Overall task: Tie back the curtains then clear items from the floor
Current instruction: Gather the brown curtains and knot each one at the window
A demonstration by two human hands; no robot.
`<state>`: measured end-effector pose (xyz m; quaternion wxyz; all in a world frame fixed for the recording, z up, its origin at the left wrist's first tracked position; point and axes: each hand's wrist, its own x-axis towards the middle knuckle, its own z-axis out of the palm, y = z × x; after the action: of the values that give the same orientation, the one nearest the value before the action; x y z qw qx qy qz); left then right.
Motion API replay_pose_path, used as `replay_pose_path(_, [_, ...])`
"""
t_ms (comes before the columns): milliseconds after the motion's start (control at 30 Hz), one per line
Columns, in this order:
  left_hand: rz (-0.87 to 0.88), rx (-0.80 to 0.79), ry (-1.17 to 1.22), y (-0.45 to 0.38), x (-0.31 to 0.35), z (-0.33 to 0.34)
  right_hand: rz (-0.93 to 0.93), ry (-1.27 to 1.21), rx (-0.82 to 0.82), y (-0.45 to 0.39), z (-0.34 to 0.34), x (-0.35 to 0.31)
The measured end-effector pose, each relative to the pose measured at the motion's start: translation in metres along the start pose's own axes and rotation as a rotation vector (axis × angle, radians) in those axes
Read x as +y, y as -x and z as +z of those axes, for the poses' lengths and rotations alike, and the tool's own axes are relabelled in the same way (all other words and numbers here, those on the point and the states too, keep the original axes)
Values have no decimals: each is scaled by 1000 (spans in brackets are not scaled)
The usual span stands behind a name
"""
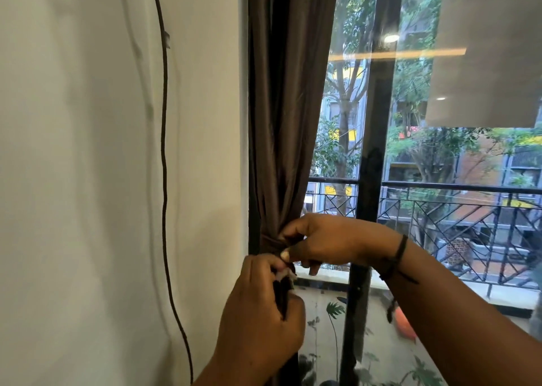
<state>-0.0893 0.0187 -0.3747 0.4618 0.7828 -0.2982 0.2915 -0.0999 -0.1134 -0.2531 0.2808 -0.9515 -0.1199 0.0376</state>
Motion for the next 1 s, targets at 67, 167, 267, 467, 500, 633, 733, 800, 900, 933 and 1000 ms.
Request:
replay_pose_path(67, [-184,-3,191,-2,0,1,-29,33,37,2,0,7])
replay_pose_path(167, [-233,30,71,-14,-3,-4,-86,-12,85,5,2,6])
replay_pose_path(267, [-145,-25,-123,-23,-7,-8,-89,-76,155,6,5,7])
replay_pose_path(467, [19,-20,-319,-29,-13,-1,-141,-348,504,14,15,8])
replay_pose_path(500, [55,1,-336,-26,-15,1,-146,-385,600,15,18,9])
replay_pose_path(633, [147,59,-347,-15,-20,7,-193,-400,844,12,30,15])
replay_pose_path(733, [168,68,-287,6,-20,19,-195,-232,1012,8,31,21])
replay_pose_path(800, [151,76,-223,22,-24,26,-212,-166,1068,6,32,23])
replay_pose_path(900, [77,78,-73,32,-30,35,-186,-135,1097,0,33,19])
replay_pose_path(933, [47,85,-20,34,-31,38,-171,-144,1103,-4,33,19])
replay_pose_path(1000, [-27,112,72,39,-29,41,-140,-198,1095,-13,34,19])
